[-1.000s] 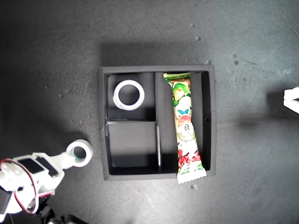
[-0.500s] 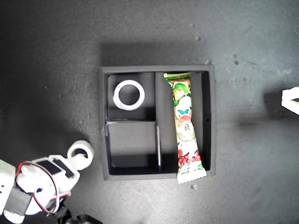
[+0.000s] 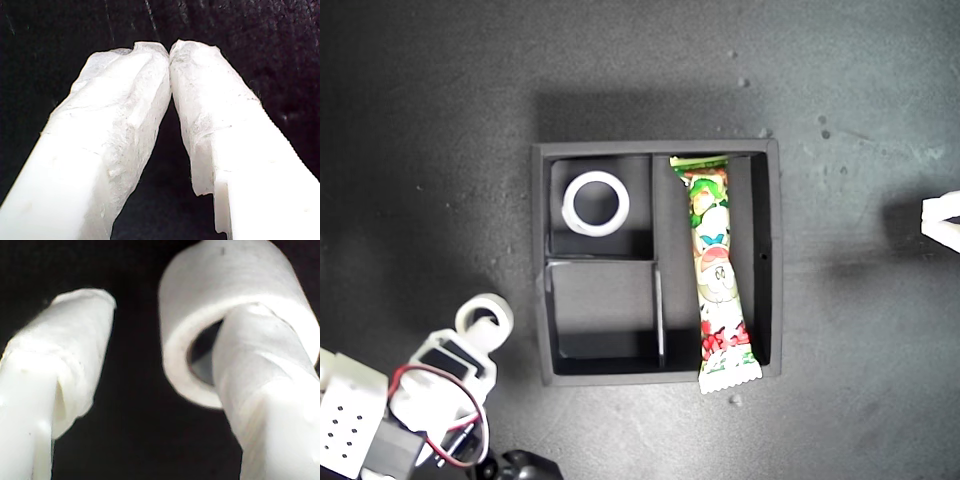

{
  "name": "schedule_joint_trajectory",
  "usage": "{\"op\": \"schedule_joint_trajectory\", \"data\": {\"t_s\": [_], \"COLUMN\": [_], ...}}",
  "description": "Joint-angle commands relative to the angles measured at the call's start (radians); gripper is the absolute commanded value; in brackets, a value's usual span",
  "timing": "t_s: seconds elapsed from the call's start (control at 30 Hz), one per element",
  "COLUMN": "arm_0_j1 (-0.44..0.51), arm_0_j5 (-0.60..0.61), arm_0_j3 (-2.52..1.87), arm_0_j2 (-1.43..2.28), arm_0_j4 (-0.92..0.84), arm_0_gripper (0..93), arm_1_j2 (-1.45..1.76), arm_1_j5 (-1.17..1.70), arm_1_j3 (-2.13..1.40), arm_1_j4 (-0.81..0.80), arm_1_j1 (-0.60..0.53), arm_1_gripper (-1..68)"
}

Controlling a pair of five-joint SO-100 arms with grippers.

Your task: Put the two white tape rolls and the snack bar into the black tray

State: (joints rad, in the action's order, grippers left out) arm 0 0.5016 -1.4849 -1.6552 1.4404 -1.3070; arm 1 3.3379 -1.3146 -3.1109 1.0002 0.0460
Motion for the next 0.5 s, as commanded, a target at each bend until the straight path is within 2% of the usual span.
{"op": "schedule_joint_trajectory", "data": {"t_s": [0.0,0.47], "arm_0_j1": [-0.011,-0.025], "arm_0_j5": [-0.009,-0.031], "arm_0_j3": [0.012,-0.086], "arm_0_j2": [0.003,-0.086], "arm_0_j4": [-0.008,0.140], "arm_0_gripper": [15.7,17.5], "arm_1_j2": [0.009,0.009], "arm_1_j5": [0.169,0.202], "arm_1_j3": [-0.012,-0.012], "arm_1_j4": [-0.014,-0.049], "arm_1_j1": [0.002,-0.037], "arm_1_gripper": [-0.4,-0.4]}}
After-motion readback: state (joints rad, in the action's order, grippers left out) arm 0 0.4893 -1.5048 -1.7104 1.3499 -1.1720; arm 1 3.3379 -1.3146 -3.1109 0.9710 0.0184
